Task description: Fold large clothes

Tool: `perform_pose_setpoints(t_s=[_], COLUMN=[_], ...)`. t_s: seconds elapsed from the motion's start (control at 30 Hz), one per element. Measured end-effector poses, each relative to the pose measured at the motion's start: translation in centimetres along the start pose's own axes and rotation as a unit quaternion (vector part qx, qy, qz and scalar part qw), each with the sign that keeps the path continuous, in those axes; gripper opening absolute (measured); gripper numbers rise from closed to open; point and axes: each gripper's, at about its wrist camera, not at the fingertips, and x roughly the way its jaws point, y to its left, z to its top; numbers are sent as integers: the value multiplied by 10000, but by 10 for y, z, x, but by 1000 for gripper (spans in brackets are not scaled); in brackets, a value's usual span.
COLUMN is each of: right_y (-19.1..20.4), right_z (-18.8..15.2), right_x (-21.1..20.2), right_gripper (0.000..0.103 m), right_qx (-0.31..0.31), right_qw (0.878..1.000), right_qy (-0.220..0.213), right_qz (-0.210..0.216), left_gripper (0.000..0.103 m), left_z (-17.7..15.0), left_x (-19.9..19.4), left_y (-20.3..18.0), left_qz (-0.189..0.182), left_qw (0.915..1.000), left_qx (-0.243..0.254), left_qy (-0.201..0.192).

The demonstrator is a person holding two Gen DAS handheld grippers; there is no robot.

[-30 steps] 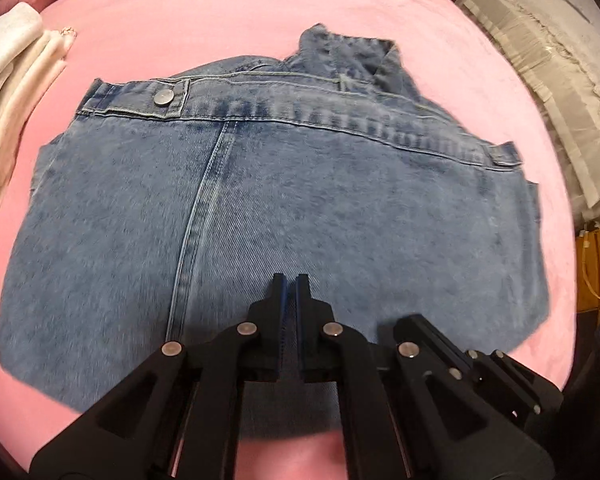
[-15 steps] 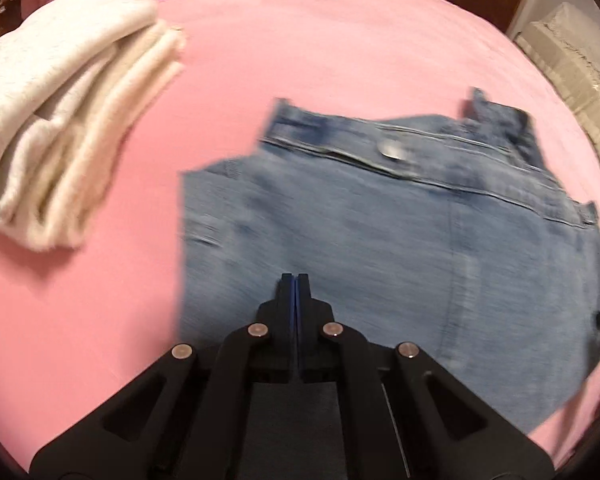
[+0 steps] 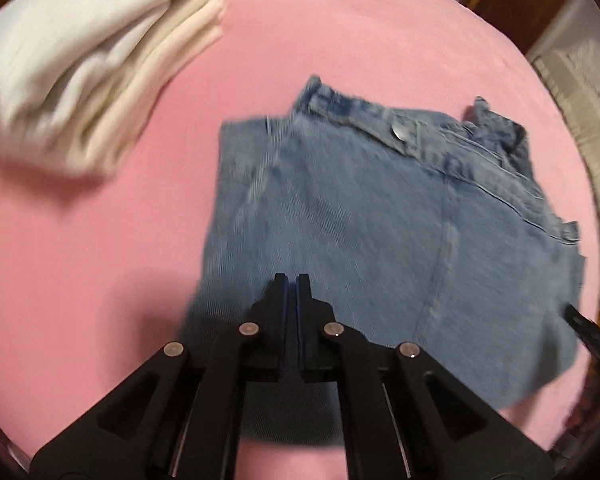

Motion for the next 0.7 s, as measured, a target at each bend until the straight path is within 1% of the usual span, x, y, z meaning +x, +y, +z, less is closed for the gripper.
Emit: perform_pose_setpoints(t_s=[0.03, 0.07, 0.1, 0.17, 0.2, 0.23, 0.33, 0.37, 0.4, 0.43, 0.47, 0.5, 0.57, 0.63, 0.7], right_y=[19, 35, 53, 86, 97, 105, 116, 113, 110, 107, 103, 103, 102, 106, 107], right_z=[-1, 7, 7, 7, 8, 6, -1, -2, -1, -3, -6, -7, -21, -25, -23], right_x=[0, 7, 14, 28, 40, 45, 59, 57, 57, 57, 56, 57, 64, 62, 67], right_gripper=[0, 0, 0, 0, 0, 0, 0, 0, 0, 0, 0, 0, 0, 0, 0], right_qx=[-127, -228, -350, -538, -589, -623, -651, -502, -311, -114, -64, -69, -314, -698, -657], right_qw=[9997, 9991, 9978, 9950, 9934, 9927, 9948, 9956, 9956, 9945, 9940, 9938, 9932, 9915, 9903], right_qy=[66, 139, 277, 532, 695, 771, 649, 643, 669, 753, 775, 786, 847, 898, 1043], right_qz=[194, 318, 494, 645, 698, 693, 439, 467, 572, 726, 768, 788, 728, 628, 644], left_gripper=[2, 2, 2, 2, 2, 2, 3, 7, 22, 42, 48, 49, 49, 49, 49], left_z=[-9, -16, -25, -40, -50, -60, -78, -87, -95, -102, -108, -113, -118, -121, -123], left_x=[-3, -6, -8, -12, -16, -20, -27, -27, -28, -28, -27, -30, -25, -17, -7], left_y=[2, 3, 7, 16, 18, 22, 34, 38, 42, 45, 48, 57, 63, 71, 78], left_qz=[-51, -66, -105, -291, -358, -457, -568, -597, -639, -684, -722, -738, -864, -1105, -1291], left_qw=[9999, 9997, 9990, 9962, 9950, 9930, 9868, 9848, 9824, 9808, 9789, 9776, 9729, 9643, 9550], left_qx=[-105, -195, -336, -659, -779, -950, -1325, -1425, -1533, -1613, -1719, -1799, -2007, -2296, -2563], left_qy=[82, 155, 284, 485, 503, 537, 741, 796, 857, 859, 834, 805, 761, 714, 752])
